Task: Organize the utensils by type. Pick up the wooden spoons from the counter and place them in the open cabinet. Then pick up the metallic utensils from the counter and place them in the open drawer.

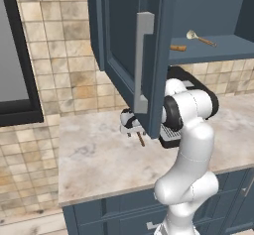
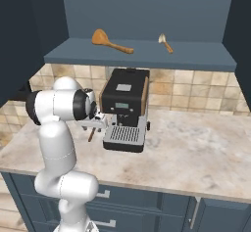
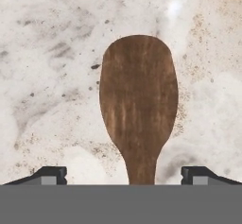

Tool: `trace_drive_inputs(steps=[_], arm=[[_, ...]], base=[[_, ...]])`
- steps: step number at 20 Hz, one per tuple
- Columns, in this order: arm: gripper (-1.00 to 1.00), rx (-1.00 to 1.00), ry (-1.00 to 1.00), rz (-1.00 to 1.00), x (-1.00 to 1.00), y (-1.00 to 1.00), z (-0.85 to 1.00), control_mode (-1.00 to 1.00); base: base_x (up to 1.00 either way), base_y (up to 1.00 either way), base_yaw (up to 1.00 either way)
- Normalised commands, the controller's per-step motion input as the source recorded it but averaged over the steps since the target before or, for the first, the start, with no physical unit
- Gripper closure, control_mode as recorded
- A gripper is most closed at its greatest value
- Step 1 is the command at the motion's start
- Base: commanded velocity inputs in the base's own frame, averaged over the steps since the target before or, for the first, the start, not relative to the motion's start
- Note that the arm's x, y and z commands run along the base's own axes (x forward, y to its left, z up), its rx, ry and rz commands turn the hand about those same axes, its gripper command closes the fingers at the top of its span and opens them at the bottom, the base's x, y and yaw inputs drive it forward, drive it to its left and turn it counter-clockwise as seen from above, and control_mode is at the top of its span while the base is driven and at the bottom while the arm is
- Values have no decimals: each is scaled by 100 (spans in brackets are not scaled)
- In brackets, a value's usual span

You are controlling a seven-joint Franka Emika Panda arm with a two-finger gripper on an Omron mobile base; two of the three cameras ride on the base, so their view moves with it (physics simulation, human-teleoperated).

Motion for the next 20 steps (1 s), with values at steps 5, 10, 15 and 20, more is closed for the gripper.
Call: trace_drive_inputs(steps=[5, 10, 15, 20], arm=[[100, 0, 0, 0, -23, 8, -23, -100], [100, 1, 0, 0, -21, 0, -3, -100], [100, 1, 0, 0, -27, 0, -24, -100], [100, 0, 0, 0, -33, 3, -77, -100]], base=[[0, 0, 0], [0, 0, 0], [0, 0, 0], [0, 0, 0]])
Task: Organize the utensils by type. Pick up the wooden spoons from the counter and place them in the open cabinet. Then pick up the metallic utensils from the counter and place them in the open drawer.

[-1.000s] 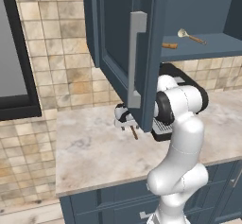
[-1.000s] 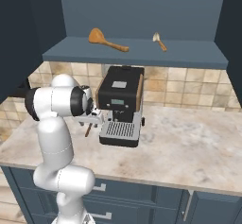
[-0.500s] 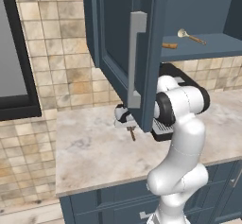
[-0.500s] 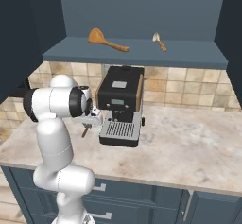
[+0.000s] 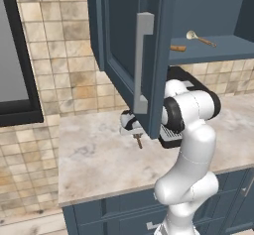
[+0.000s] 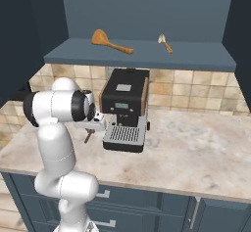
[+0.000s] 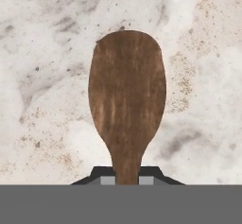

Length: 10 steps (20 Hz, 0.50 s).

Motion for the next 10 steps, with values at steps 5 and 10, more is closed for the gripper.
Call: trace_drive_inputs(steps=[5, 10], arm=[[100, 0, -9, 0, -48, 7, -100, -100], [100, 0, -12, 0, -62, 0, -100, -100]], base=[[0, 0, 0], [0, 0, 0]])
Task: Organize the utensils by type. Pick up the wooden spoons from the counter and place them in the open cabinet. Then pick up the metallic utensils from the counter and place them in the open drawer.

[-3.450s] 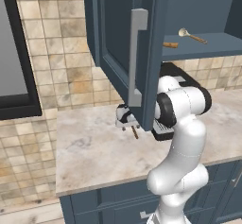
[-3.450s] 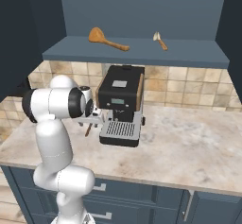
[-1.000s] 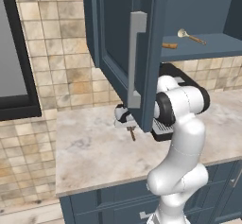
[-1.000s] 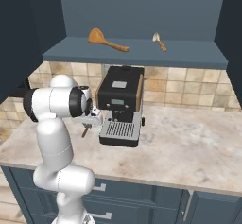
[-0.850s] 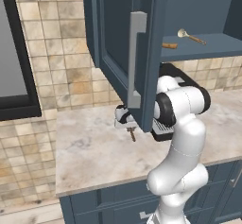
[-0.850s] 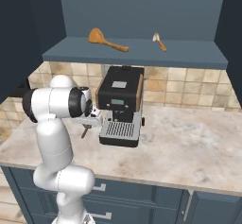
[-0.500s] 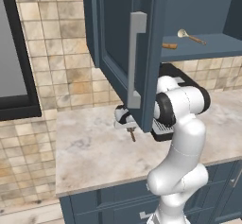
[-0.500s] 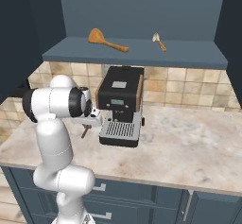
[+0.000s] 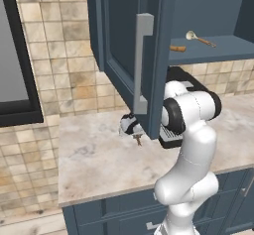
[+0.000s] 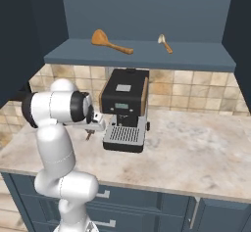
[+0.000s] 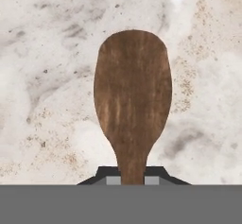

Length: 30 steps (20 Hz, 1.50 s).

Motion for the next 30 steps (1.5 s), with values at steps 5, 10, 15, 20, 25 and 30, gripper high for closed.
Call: trace_drive_inputs(steps=[5, 10, 15, 20, 25, 30], arm=[[100, 4, -7, 4, -65, -1, -59, -100], [100, 6, 1, 6, -56, -8, 46, -100], [100, 5, 1, 7, -53, -17, 75, -100], [100, 6, 0, 4, -42, -32, 87, -100], [100, 1, 0, 3, -39, -25, 92, -100], [100, 0, 0, 0, -43, -16, 89, -100]], base=[[0, 0, 0], [0, 0, 0], [0, 0, 0], [0, 0, 0], [0, 0, 0], [0, 0, 0]])
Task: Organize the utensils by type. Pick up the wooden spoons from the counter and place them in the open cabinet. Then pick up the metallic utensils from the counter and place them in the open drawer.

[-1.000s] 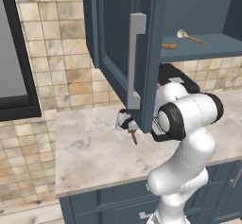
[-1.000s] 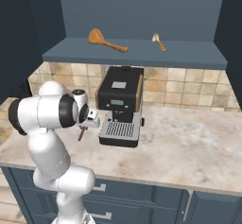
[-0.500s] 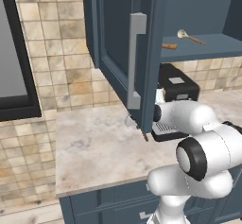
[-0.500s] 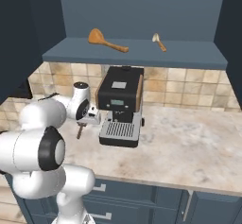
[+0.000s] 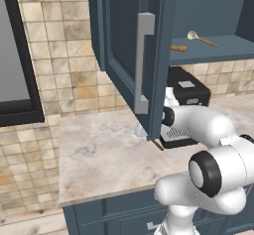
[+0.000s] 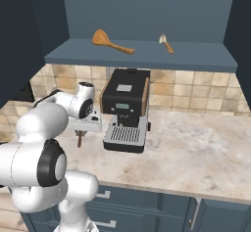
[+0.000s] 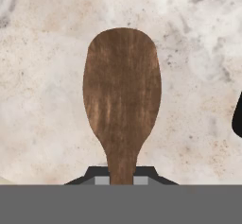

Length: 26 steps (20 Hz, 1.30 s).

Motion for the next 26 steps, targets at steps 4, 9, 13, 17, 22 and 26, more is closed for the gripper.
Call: trace_drive_inputs(steps=[4, 9, 13, 17, 22, 26], arm=[[100, 0, 0, 0, -35, -18, 88, -100], [100, 0, -21, 0, -35, -1, 31, -100], [100, -1, -30, 0, -54, 0, 2, -100], [100, 0, -24, 0, -51, -10, 32, -100], [100, 0, -15, 0, -34, -22, 71, -100], [100, 0, -8, 0, -32, -28, 80, -100]], base=[[0, 0, 0], [0, 0, 0], [0, 0, 0], [0, 0, 0], [0, 0, 0], [0, 0, 0]])
